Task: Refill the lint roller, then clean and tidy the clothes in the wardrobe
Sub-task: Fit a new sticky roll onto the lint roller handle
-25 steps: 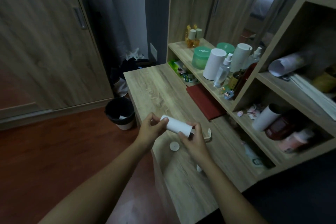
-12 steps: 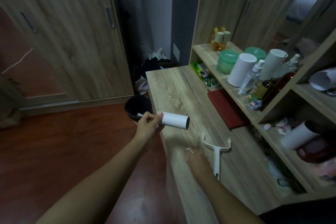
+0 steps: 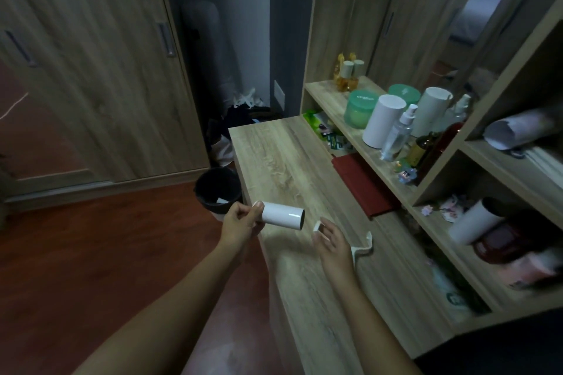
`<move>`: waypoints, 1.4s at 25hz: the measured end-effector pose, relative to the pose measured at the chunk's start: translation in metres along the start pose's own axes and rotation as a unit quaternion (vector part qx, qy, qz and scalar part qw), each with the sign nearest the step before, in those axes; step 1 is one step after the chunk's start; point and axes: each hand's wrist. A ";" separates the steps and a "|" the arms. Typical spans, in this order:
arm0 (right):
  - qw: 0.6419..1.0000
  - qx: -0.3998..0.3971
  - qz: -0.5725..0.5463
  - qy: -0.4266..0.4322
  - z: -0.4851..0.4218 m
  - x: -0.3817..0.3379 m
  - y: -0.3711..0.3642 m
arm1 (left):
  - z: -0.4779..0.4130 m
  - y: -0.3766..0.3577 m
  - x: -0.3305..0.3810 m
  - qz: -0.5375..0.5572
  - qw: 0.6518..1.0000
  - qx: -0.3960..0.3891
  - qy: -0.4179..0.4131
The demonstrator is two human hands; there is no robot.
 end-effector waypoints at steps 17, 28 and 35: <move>0.968 0.055 0.224 0.097 0.030 -0.012 -0.005 | 0.034 -0.032 -0.029 -0.051 0.996 0.066 0.029; 0.988 -0.059 0.094 0.109 0.018 -0.043 -0.022 | 0.027 -0.017 -0.036 0.095 0.980 0.028 0.174; 0.994 -0.015 0.047 0.097 0.014 -0.037 -0.016 | 0.025 -0.021 -0.014 0.113 0.959 -0.107 0.238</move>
Point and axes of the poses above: each hand's wrist, its own z-axis away from the middle knuckle, its own y-axis out of the back of the hand, x = y × z, and after that the axes turned 11 degrees about y, right-handed
